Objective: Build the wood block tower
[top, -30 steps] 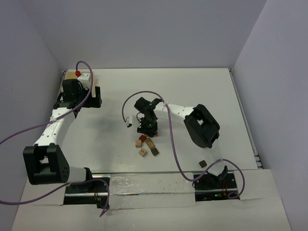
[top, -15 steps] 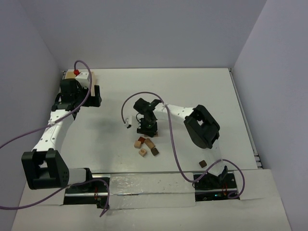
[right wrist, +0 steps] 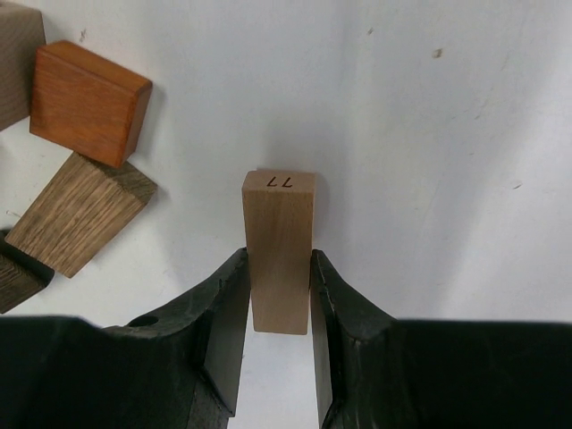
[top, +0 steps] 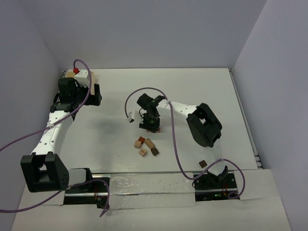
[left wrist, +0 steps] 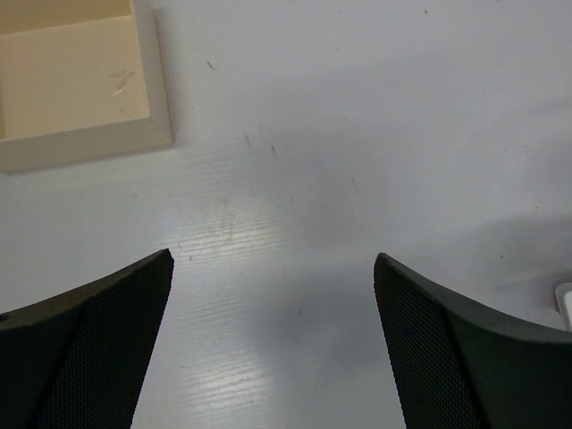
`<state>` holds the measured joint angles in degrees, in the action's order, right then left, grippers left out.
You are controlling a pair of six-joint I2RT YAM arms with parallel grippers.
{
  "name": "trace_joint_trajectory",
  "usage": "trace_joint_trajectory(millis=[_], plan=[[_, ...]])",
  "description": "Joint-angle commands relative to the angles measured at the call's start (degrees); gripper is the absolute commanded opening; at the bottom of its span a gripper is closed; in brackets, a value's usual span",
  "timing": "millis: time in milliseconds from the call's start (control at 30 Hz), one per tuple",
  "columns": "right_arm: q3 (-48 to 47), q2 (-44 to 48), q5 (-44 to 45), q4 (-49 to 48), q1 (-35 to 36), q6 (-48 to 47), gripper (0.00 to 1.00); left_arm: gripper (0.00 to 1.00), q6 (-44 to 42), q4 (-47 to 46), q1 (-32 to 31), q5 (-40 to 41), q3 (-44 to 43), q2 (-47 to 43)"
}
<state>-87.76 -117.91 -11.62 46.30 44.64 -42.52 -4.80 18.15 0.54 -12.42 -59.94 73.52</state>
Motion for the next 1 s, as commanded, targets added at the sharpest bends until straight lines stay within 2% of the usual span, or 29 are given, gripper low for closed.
trace_joint_trajectory(millis=[0, 200, 467, 633, 833, 967], plan=[[-3.37, -0.30, 0.28, -1.04, 0.10, -0.63, 0.01, 0.99, -0.65, -2.60, 0.26, -1.72, -1.58, -1.18], [-3.66, -1.18, 0.37, -1.04, 0.18, -0.95, 0.11, 0.99, -0.79, -2.72, 0.34, -1.90, -1.49, -1.27], [-3.27, -1.60, -0.25, -0.66, 0.18, -3.65, 0.13, 0.99, -0.51, -2.86, 0.34, -2.08, -1.58, -0.97], [-2.85, -1.80, 0.10, -1.39, 0.18, -4.24, 0.28, 0.99, -0.65, -2.77, 0.34, -2.08, -1.84, -0.66], [-3.62, -2.50, 0.28, -1.30, 0.18, -4.03, 0.29, 0.99, -0.59, -2.68, 0.34, -2.08, -2.46, -0.13], [-4.04, -2.94, 0.32, -0.78, 0.18, -4.15, 0.39, 0.99, -0.44, -2.81, 0.34, -1.99, -2.42, 0.09]])
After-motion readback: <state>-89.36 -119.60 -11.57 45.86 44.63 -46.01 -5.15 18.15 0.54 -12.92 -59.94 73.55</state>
